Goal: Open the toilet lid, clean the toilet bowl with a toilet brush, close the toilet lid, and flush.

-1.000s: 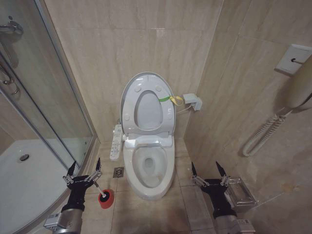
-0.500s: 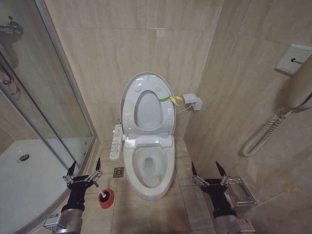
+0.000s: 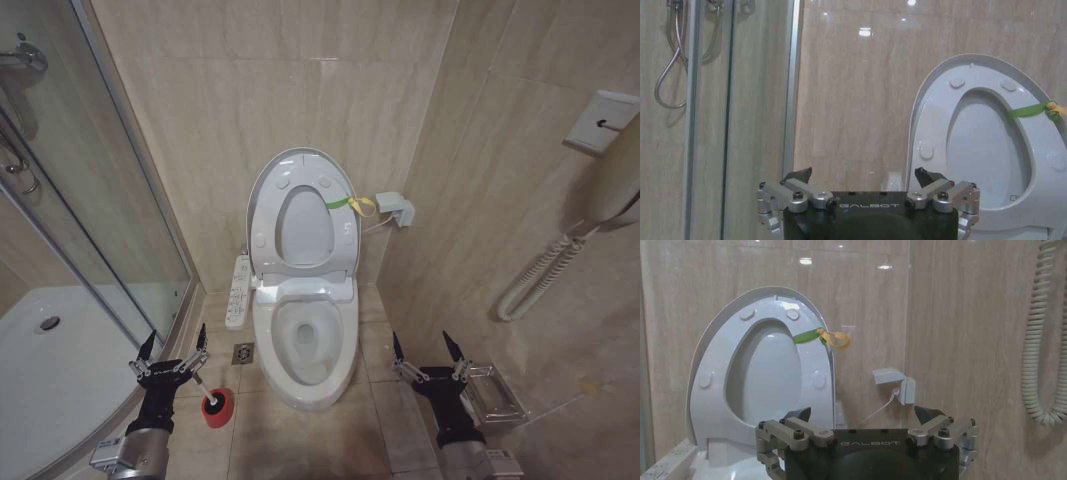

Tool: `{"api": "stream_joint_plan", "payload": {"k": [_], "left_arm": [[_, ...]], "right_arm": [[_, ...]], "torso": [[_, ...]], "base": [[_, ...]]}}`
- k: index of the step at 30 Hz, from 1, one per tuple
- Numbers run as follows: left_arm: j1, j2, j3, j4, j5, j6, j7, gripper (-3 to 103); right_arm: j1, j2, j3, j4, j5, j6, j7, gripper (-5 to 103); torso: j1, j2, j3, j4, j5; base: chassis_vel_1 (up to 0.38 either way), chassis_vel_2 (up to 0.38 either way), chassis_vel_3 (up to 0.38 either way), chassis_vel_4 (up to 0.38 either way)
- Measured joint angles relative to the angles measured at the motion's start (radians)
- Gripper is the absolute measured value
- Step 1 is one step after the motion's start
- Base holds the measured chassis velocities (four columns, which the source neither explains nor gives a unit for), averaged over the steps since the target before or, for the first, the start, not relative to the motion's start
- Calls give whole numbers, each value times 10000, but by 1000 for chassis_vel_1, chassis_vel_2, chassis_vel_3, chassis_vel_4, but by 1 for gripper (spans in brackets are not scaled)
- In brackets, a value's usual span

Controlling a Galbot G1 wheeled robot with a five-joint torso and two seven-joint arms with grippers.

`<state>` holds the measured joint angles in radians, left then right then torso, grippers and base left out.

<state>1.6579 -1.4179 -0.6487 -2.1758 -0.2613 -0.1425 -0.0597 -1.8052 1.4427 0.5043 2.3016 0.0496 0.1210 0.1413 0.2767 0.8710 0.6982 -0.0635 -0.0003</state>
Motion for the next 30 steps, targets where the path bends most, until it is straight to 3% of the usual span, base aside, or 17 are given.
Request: {"api": "stream_joint_plan", "payload": {"k": [30], "left_arm": [[0,0,0,0,0,0,0,100]], "right_arm": [[1,-1,0,-5,1,0,-1,100]], "torso": [[0,0,0,0,0]], "base": [[0,0,0,0]]}}
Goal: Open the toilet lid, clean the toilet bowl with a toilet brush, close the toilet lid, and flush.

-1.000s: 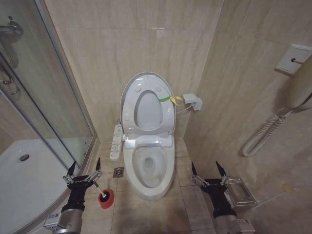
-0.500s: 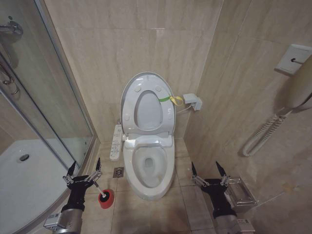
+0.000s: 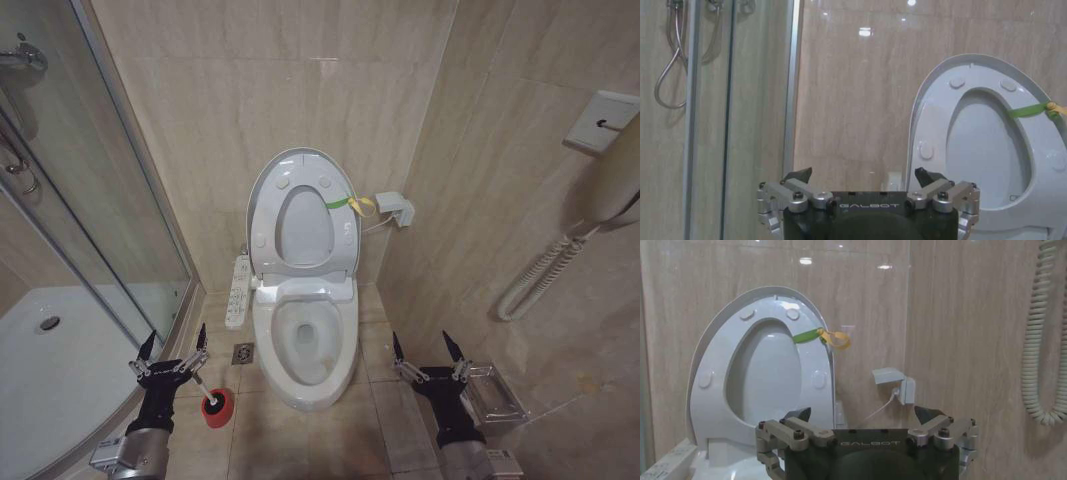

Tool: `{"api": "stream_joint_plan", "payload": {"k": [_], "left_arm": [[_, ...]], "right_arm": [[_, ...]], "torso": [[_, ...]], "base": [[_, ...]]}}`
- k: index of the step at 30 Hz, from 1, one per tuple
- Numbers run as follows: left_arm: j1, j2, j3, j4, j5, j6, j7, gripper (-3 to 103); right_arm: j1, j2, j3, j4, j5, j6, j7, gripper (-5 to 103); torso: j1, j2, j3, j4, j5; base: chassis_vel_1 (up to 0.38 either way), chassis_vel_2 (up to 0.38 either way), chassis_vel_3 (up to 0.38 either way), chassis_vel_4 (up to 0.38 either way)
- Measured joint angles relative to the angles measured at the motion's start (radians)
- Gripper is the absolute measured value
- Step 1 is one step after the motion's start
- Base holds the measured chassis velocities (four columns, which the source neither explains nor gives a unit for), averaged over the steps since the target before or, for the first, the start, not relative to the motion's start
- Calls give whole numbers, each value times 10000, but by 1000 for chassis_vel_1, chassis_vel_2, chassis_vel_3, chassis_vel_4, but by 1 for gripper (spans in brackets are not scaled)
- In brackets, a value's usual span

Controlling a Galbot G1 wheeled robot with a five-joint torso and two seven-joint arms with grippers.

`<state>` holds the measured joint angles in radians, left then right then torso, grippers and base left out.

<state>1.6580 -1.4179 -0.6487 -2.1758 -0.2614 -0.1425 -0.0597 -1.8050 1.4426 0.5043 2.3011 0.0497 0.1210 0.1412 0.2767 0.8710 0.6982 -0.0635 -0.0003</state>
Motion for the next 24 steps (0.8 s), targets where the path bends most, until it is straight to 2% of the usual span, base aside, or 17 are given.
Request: {"api": "stream_joint_plan", "payload": {"k": [24], "left_arm": [[0,0,0,0,0,0,0,100]], "right_arm": [[0,0,0,0,0,0,0,100]], "torso": [[0,0,0,0,0]], "base": [[0,0,0,0]]}}
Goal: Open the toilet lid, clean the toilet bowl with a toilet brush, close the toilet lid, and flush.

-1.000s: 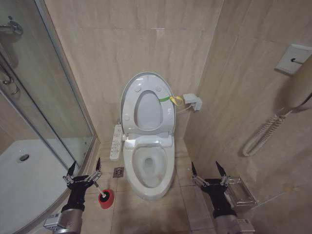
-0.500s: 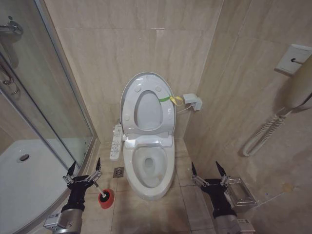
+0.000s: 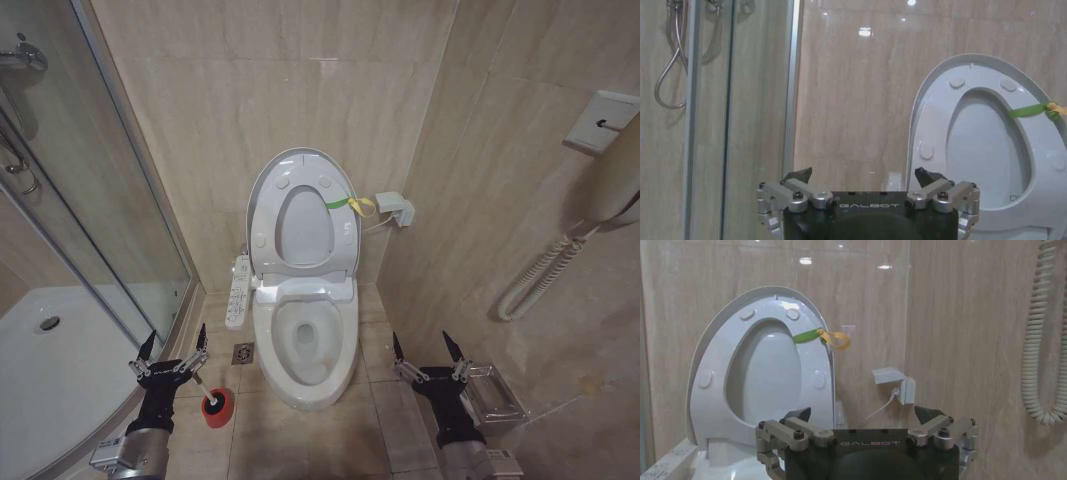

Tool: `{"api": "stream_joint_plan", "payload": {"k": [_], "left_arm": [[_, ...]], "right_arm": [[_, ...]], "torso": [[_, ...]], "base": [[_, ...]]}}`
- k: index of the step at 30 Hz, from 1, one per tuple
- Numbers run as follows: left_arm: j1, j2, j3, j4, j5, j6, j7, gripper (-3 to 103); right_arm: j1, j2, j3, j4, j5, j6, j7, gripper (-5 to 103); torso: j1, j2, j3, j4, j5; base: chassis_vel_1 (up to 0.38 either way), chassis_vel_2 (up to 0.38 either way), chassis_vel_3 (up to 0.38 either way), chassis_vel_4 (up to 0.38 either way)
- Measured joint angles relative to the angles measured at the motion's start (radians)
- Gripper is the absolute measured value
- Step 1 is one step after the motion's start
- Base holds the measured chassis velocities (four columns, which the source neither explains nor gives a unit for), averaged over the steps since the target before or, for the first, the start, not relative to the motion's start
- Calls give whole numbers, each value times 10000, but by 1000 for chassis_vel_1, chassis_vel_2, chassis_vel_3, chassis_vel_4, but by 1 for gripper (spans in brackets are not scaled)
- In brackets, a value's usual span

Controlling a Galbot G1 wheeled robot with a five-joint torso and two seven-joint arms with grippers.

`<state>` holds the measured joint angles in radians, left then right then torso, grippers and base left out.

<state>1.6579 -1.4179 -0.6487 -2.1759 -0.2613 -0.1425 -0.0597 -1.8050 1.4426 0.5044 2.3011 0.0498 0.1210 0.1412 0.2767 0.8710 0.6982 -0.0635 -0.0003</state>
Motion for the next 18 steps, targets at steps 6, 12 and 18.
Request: {"api": "stream_joint_plan", "payload": {"k": [6,12,18], "left_arm": [[0,0,0,0,0,0,0,100],[0,0,0,0,0,0,0,100],[0,0,0,0,0,0,0,100]], "right_arm": [[0,0,0,0,0,0,0,100],[0,0,0,0,0,0,0,100],[0,0,0,0,0,-1,0,100]], "torso": [[0,0,0,0,0],[0,0,0,0,0],[0,0,0,0,0]], "base": [[0,0,0,0],[0,0,0,0],[0,0,0,0]]}}
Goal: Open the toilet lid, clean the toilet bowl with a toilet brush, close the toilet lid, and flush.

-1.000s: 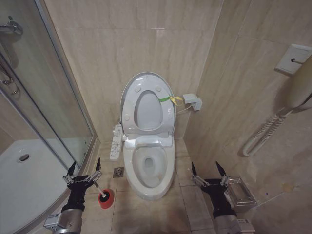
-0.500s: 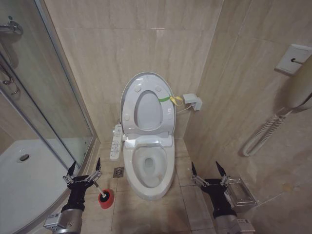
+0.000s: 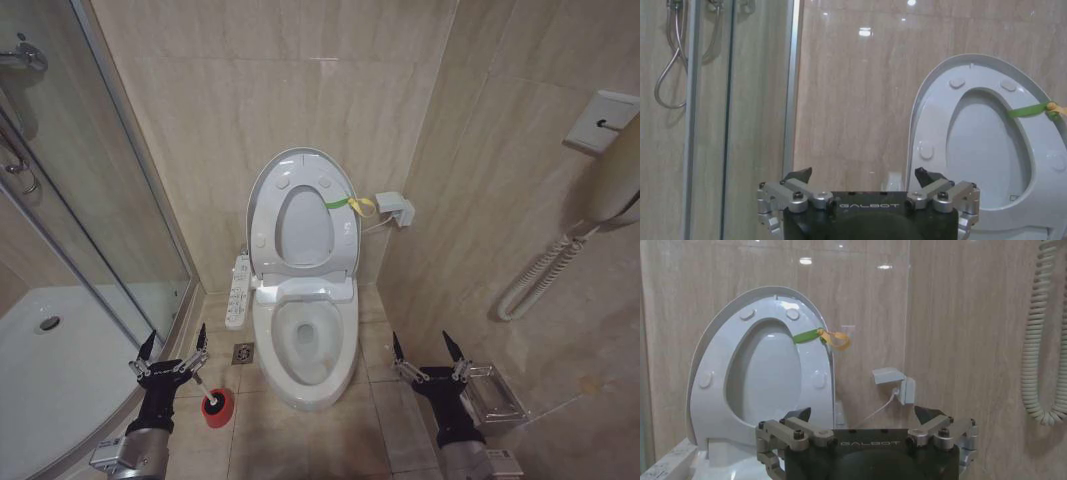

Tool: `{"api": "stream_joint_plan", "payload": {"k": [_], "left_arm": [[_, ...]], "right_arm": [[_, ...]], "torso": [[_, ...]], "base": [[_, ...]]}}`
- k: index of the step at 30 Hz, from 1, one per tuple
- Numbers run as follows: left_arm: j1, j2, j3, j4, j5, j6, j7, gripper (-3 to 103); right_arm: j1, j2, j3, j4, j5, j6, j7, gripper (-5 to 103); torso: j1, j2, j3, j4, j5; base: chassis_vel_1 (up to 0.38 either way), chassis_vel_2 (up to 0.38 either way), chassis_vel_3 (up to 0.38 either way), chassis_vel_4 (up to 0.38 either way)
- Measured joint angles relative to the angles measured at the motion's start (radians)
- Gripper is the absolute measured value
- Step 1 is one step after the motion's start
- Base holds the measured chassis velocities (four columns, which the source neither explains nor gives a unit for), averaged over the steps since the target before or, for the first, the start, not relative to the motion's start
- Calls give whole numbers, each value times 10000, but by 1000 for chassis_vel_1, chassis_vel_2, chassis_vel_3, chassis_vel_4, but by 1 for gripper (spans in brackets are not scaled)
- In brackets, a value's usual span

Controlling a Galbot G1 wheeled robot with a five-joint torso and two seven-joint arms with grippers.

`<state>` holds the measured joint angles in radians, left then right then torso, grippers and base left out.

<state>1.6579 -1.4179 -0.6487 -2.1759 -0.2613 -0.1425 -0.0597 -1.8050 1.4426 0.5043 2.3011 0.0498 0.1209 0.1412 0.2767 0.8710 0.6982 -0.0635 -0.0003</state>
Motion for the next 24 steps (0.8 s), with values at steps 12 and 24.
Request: {"api": "stream_joint_plan", "payload": {"k": [12,24], "left_arm": [[0,0,0,0,0,0,0,100],[3,1,0,-1,-1,15,0,100]], "right_arm": [[0,0,0,0,0,0,0,100],[0,0,0,0,0,0,0,100]], "torso": [[0,0,0,0,0],[0,0,0,0,0]], "base": [[0,0,0,0],[0,0,0,0]]}}
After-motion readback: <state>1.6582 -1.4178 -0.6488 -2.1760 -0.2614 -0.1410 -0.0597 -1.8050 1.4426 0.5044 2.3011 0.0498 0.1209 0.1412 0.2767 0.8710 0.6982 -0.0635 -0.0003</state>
